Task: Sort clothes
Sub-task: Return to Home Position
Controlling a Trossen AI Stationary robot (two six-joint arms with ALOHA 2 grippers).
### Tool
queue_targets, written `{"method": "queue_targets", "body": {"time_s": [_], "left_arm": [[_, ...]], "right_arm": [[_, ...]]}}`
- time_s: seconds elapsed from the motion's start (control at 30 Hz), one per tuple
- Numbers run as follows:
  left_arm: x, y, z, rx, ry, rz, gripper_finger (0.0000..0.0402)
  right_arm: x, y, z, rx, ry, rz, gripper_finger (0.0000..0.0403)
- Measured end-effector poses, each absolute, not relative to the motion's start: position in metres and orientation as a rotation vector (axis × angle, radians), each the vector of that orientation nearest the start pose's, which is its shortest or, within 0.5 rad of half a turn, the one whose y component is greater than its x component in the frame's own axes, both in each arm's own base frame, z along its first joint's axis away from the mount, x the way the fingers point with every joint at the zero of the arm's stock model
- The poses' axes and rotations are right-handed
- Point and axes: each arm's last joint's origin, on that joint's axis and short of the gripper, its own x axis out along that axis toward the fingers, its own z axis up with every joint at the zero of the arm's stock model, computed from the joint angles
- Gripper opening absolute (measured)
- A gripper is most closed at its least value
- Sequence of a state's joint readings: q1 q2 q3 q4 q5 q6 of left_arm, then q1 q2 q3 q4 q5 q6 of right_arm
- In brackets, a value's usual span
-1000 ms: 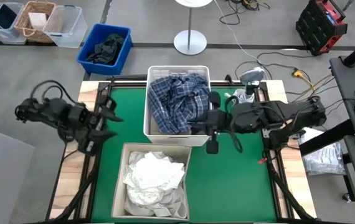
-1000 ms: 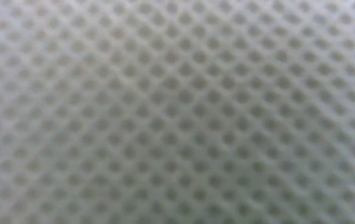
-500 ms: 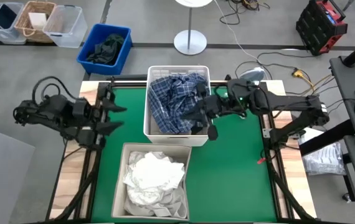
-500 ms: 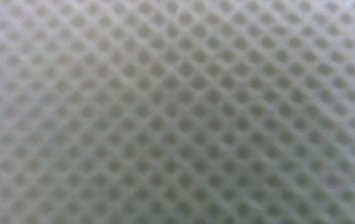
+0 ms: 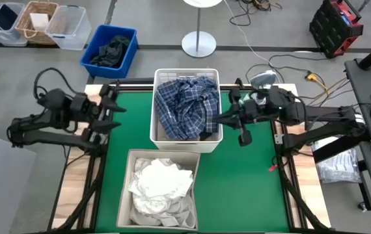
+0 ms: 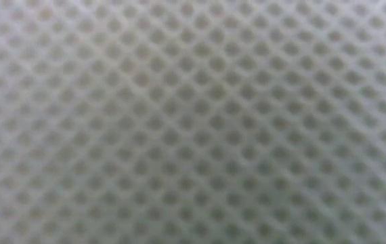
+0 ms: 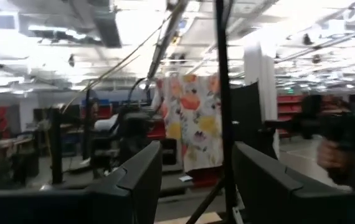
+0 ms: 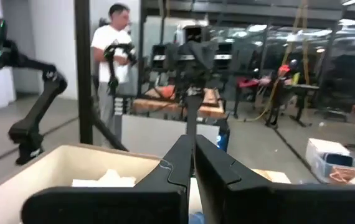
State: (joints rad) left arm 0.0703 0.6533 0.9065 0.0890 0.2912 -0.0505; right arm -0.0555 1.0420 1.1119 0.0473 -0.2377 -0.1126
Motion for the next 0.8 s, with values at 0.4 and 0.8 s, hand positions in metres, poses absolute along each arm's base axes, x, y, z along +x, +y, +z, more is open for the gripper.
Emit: {"method": "queue_targets", "body": {"time_s": [0.4, 0.8], "left_arm": [[0.081, -0.004, 0.374, 0.069, -0.534, -0.21, 0.0174], [0.073, -0.002, 0.308, -0.254, -0.47, -0.229, 0.0174]], "right_arm": [[0.148, -0.017, 0.38, -0.065, -0.288, 0.077, 0.0013], [0.106, -0.013, 0.35, 0.26, -0.309, 0.099, 0.0013]]}}
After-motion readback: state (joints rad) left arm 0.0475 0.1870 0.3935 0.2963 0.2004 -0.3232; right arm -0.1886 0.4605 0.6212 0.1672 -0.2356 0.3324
